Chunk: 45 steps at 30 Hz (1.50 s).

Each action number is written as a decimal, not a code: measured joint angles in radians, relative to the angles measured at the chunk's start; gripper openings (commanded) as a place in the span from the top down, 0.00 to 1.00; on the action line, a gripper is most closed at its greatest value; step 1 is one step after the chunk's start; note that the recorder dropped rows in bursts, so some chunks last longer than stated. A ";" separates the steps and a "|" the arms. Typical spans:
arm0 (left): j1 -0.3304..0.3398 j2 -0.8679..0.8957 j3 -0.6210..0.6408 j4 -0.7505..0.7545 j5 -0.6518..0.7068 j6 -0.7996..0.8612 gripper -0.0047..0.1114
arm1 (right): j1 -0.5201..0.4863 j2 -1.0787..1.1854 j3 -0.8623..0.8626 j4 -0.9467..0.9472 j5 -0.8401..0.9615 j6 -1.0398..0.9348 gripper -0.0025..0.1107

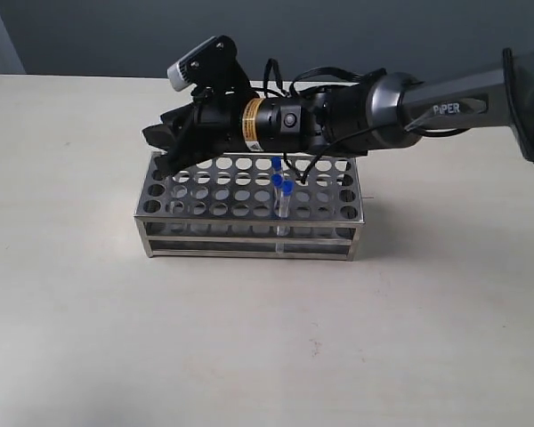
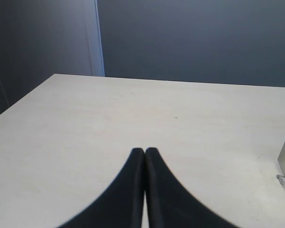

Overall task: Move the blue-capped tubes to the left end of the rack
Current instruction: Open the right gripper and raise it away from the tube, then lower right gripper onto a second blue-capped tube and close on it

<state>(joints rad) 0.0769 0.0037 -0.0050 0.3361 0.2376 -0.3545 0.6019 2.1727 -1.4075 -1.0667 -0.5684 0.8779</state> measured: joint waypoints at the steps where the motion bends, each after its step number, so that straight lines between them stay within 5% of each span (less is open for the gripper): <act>1: 0.000 0.000 0.000 0.000 0.000 0.000 0.96 | 0.000 0.000 0.000 0.000 0.000 0.009 0.55; 9: 0.000 0.000 0.000 0.000 0.000 0.000 0.96 | 0.000 -0.260 0.022 -0.154 0.132 0.191 0.55; 14: 0.000 0.000 0.000 0.000 0.000 0.000 0.96 | 0.000 -0.582 0.296 -0.186 0.253 0.220 0.55; 20: 0.000 0.000 0.000 0.000 0.000 0.000 0.96 | 0.000 -0.712 0.580 -0.147 0.345 0.188 0.55; 36: 0.000 0.000 0.000 0.000 0.000 0.000 0.96 | 0.000 -0.511 0.711 0.731 0.134 -0.578 0.55; 45: 0.000 0.000 0.000 0.000 0.000 0.000 0.96 | 0.000 -0.404 0.711 0.847 0.055 -0.655 0.55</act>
<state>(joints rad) 0.0769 0.0037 -0.0050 0.3361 0.2376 -0.3545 0.6019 1.7685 -0.6965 -0.2202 -0.5138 0.2224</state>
